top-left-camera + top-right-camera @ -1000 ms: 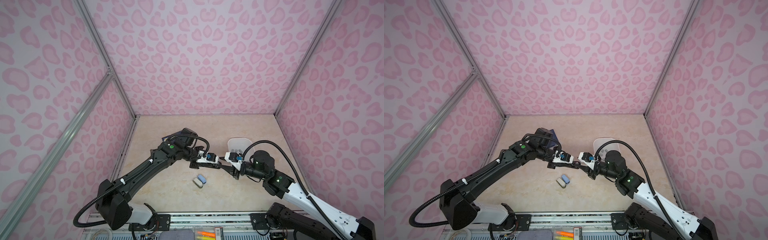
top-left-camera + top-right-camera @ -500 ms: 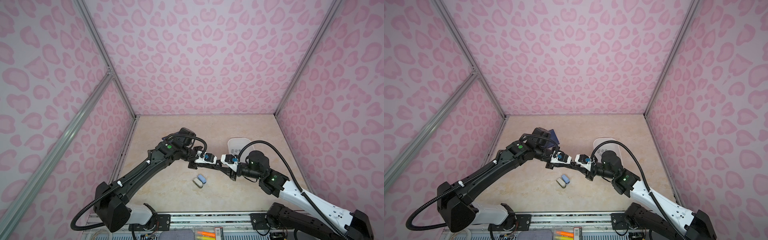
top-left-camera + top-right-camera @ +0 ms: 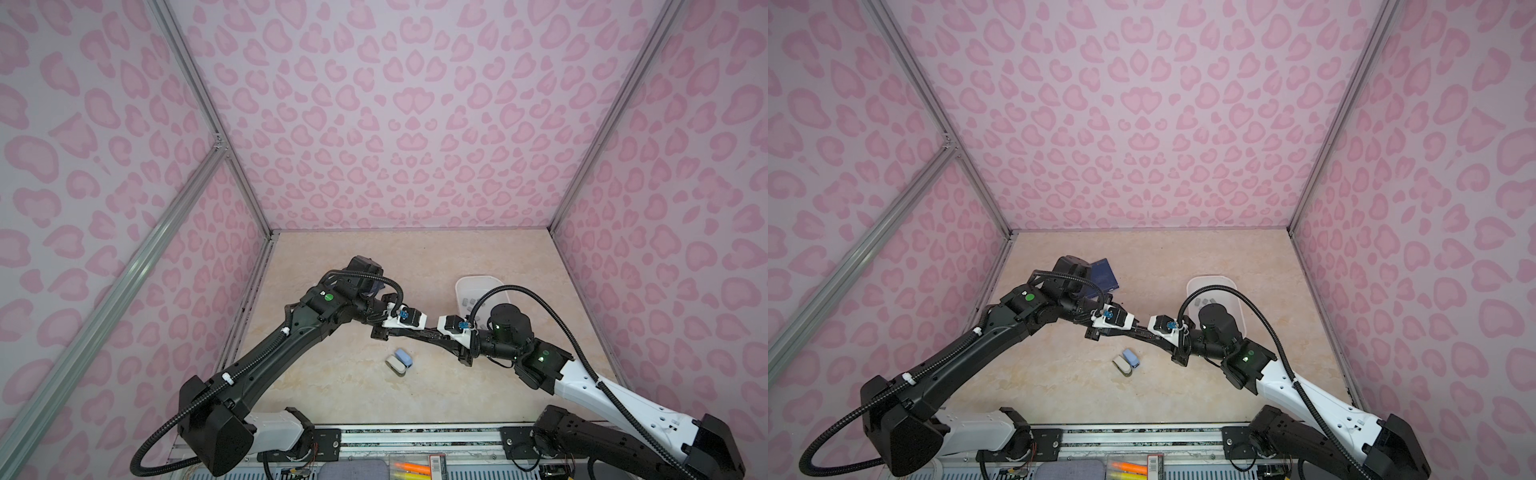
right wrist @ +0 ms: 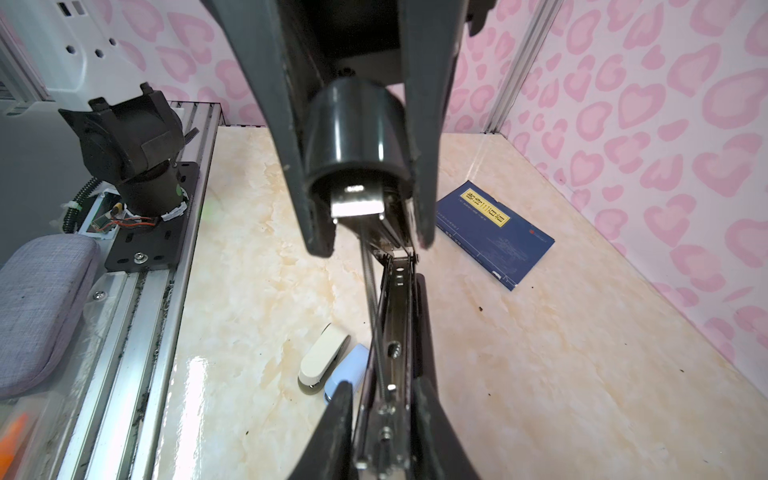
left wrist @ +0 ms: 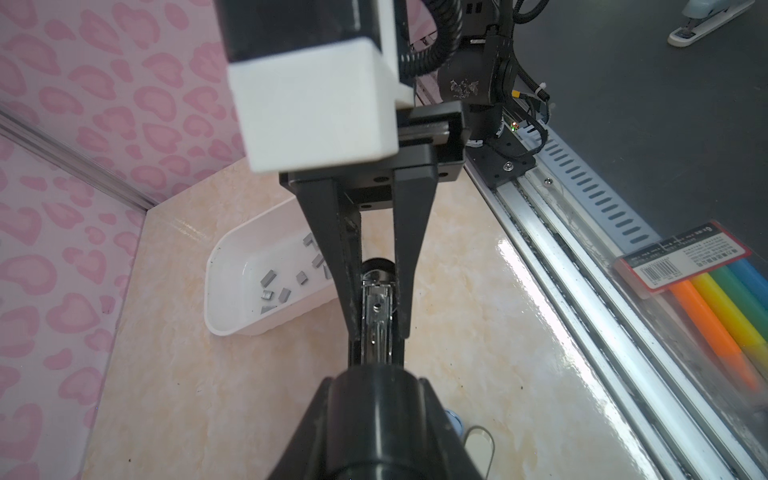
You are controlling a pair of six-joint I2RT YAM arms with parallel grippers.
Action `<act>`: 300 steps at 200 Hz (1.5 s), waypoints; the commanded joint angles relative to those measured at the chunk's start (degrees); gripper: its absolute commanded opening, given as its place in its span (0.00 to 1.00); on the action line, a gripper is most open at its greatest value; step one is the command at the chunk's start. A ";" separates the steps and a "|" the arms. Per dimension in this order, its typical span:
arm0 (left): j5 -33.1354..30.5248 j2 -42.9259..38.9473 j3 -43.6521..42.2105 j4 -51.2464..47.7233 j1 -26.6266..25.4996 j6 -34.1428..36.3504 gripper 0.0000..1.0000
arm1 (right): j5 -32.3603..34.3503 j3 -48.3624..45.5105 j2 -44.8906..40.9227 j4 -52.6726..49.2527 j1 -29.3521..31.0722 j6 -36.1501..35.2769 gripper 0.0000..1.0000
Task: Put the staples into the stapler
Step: 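Pull the grippers apart to swing the stapler top fully open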
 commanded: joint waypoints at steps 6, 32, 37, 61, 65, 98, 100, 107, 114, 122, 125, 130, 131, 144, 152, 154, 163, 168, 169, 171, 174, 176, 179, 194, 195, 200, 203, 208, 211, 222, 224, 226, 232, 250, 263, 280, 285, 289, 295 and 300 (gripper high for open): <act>4.78 -1.21 0.13 3.26 0.53 0.15 0.04 | 0.95 -0.29 0.43 -1.54 0.39 -0.06 0.27; 5.63 -1.96 -0.35 3.31 0.78 0.49 0.04 | 1.74 -0.12 0.81 -1.68 0.73 0.29 0.28; 5.82 -2.17 -0.47 3.44 0.78 0.54 0.04 | 1.96 -0.03 0.95 -1.71 0.74 0.46 0.28; 6.26 -2.71 -0.87 3.93 0.87 0.63 0.04 | 2.32 0.59 2.05 -1.74 1.09 0.90 0.28; 6.27 -2.79 -0.96 3.92 0.87 0.59 0.04 | 2.32 0.69 2.24 -1.72 1.17 0.91 0.28; 6.65 -2.87 -1.03 3.97 0.90 0.67 0.04 | 2.82 0.95 3.40 -0.37 1.30 1.62 0.27; 6.63 -2.88 -1.11 3.93 0.94 0.67 0.04 | 2.85 0.96 3.48 -0.28 1.39 1.68 0.27; 6.69 -2.89 -1.09 3.94 0.96 0.65 0.04 | 2.85 0.96 3.89 0.13 1.36 1.83 0.27; 6.78 -2.97 -0.99 3.96 0.96 0.67 0.04 | 2.79 1.03 4.33 0.37 1.34 1.96 0.27; 6.86 -3.06 -1.07 3.98 1.00 0.67 0.04 | 2.90 1.28 5.00 0.33 1.45 2.01 0.27; 6.89 -3.15 -1.05 4.05 1.04 0.65 0.04 | 2.94 1.37 5.20 0.28 1.45 1.97 0.27; 6.97 -3.15 -1.05 4.07 1.05 0.65 0.04 | 3.02 1.68 5.61 -0.01 1.44 2.01 0.27; 6.98 -3.15 -1.00 4.04 1.05 0.66 0.04 | 3.03 1.75 5.71 0.01 1.44 1.99 0.27; 6.98 -3.24 -1.21 4.18 1.14 0.67 0.04 | 3.23 2.33 6.59 -0.75 1.44 1.81 0.27; 6.98 -3.16 -1.09 4.18 1.21 0.66 0.04 | 3.45 2.60 7.02 -1.15 1.44 1.71 0.27; 6.98 -3.15 -1.06 4.18 1.22 0.63 0.04 | 3.53 2.61 7.11 -1.20 1.44 1.71 0.27; 7.11 -3.06 -0.99 4.27 1.35 0.59 0.04 | 3.72 2.79 7.35 -1.30 1.43 1.63 0.27; 7.23 -3.05 -0.92 4.25 1.31 0.59 0.04 | 3.74 2.79 7.53 -1.31 1.44 1.66 0.26; 7.24 -3.01 -0.94 4.17 1.31 0.54 0.04 | 3.74 2.83 7.54 -1.31 1.44 1.64 0.26; 7.24 -2.98 -0.96 4.22 1.38 0.58 0.04 | 3.82 2.82 7.53 -1.24 1.44 1.62 0.26; 7.29 -2.98 -0.96 4.26 1.42 0.58 0.04 | 3.90 2.79 7.63 -1.21 1.44 1.62 0.26; 7.32 -2.93 -0.98 4.27 1.40 0.56 0.04 | 3.95 2.79 7.64 -1.17 1.44 1.62 0.26; 7.37 -2.98 -1.02 4.27 1.41 0.57 0.04 | 3.99 2.81 7.72 -1.14 1.44 1.59 0.26; 7.74 -3.13 -0.97 4.25 1.57 0.58 0.04 | 4.29 2.70 7.88 -1.05 1.43 1.53 0.26; 7.76 -3.14 -0.97 4.21 1.57 0.59 0.04 | 4.36 2.70 7.85 -1.04 1.39 1.53 0.26; 7.85 -3.22 -0.96 4.22 1.60 0.59 0.04 | 4.54 2.71 7.98 -1.06 1.46 1.53 0.26; 7.90 -3.23 -0.98 4.22 1.62 0.59 0.04 | 4.70 2.71 7.99 -1.05 1.44 1.56 0.26; 7.99 -3.32 -0.98 4.27 1.66 0.59 0.04 | 5.00 2.79 8.09 -1.12 1.43 1.61 0.26; 7.95 -3.39 -1.03 4.26 1.66 0.65 0.04 | 5.12 2.85 8.15 -1.16 1.44 1.62 0.25; 8.03 -3.57 -1.06 4.22 1.75 0.66 0.04 | 5.66 2.95 8.29 -1.42 1.44 1.60 0.23; 8.08 -3.58 -1.12 4.21 1.82 0.67 0.04 | 5.69 2.96 8.31 -1.46 1.44 1.61 0.22; 8.04 -3.65 -1.18 4.23 1.83 0.67 0.04 | 5.78 3.03 8.34 -1.47 1.44 1.61 0.22; 8.04 -3.67 -1.14 4.30 1.92 0.67 0.04 | 6.00 3.14 8.42 -1.72 1.46 1.51 0.20; 8.45 -3.77 -1.29 4.53 2.27 0.67 0.04 | 6.17 3.40 8.59 -2.35 1.44 1.36 0.17; 9.19 -3.76 -1.44 4.65 3.09 0.67 0.04 | 6.35 3.49 8.45 -2.65 1.44 1.15 0.15; 10.64 -3.59 -1.82 5.10 4.89 0.65 0.04 | 7.22 3.48 7.79 -3.39 1.44 1.56 0.12; 10.92 -3.51 -2.04 5.27 5.43 0.51 0.04 | 7.39 3.18 7.58 -3.15 1.44 1.61 0.12; 11.00 -3.42 -2.08 5.37 5.85 0.46 0.04 | 7.53 2.96 7.36 -3.07 1.46 1.66 0.11; 11.02 -3.28 -2.32 5.69 6.57 0.33 0.04 | 7.88 2.66 7.01 -2.97 1.44 1.68 0.11; 11.03 -3.22 -2.64 6.15 7.17 0.07 0.04 | 8.23 2.36 6.69 -2.82 1.37 1.70 0.09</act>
